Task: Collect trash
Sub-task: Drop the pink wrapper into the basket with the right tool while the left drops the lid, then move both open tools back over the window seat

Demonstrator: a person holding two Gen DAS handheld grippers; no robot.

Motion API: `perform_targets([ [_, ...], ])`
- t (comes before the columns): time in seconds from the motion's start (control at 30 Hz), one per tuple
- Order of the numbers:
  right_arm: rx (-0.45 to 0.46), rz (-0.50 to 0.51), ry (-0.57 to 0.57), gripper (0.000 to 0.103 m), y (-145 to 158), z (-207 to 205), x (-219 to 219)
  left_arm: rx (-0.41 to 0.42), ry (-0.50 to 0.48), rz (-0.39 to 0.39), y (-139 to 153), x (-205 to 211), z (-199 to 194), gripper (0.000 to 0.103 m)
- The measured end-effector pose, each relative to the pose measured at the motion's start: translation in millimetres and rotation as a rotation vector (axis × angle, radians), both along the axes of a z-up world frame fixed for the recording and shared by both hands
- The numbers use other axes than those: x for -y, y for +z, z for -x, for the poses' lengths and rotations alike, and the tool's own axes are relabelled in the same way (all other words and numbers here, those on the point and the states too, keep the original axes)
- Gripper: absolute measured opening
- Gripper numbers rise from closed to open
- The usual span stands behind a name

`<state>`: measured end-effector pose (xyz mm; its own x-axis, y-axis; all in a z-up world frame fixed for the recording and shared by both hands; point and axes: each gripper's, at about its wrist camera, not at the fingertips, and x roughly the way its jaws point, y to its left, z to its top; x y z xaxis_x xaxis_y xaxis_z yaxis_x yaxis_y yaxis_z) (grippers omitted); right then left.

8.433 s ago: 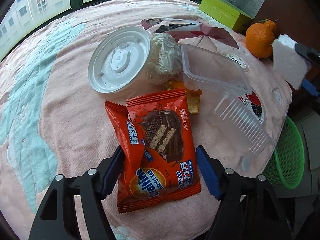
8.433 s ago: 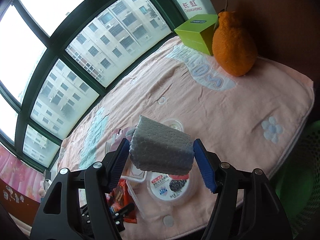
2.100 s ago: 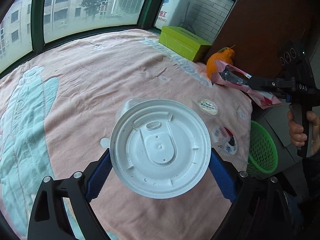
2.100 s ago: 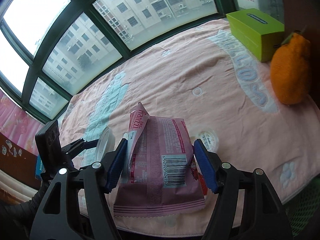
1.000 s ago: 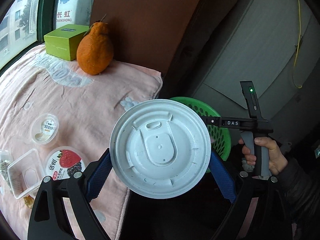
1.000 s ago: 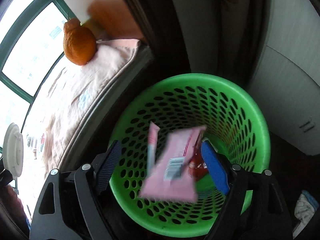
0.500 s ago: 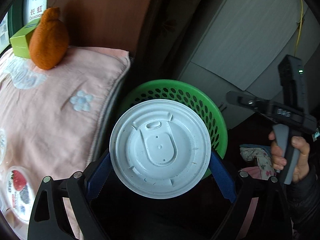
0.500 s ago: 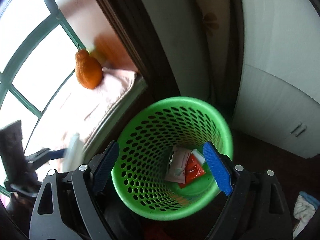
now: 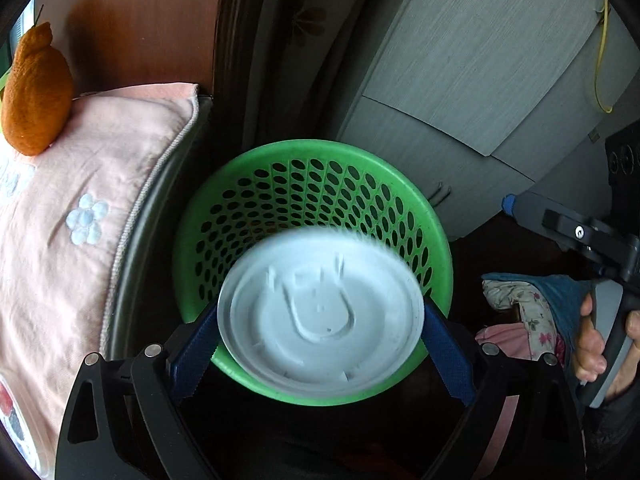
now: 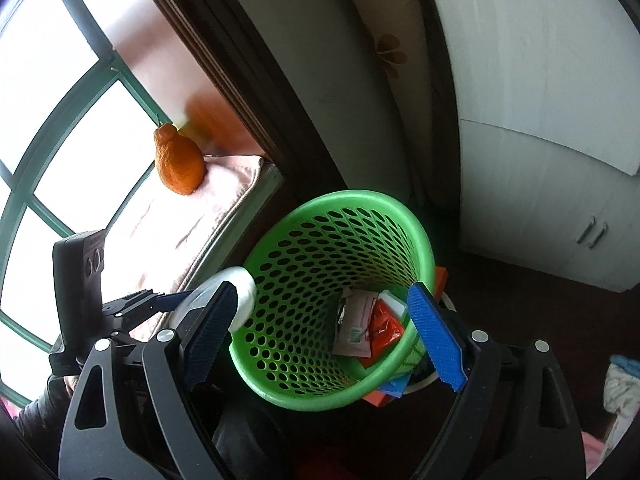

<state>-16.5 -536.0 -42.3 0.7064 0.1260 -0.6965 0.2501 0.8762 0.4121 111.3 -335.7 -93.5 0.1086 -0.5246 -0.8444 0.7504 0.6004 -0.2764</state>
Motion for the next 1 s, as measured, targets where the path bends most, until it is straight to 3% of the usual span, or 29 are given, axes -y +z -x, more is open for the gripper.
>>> perform_targets([
  [0.13, 0.000, -0.016, -0.008, 0.086, -2.9, 2.0, -2.1, -0.004, 0.016, 0.023, 4.1, -5.4, -0.9, 0.094],
  [0.43, 0.037, 0.000, 0.049, 0.086, 6.2, 5.1, -30.5, 0.084, 0.096, 0.048, 42.3, -53.1, 8.9, 0.094],
  [0.67, 0.049, 0.028, 0.134, 0.086, 8.5, -7.5, -70.5, 0.186, 0.239, 0.038, 69.9, -118.5, 8.9, 0.094],
  [1.0, 0.057, 0.064, 0.280, 0.086, 13.5, -34.8, -138.8, 0.215, 0.476, 0.027, 81.9, -221.7, -1.4, 0.094],
])
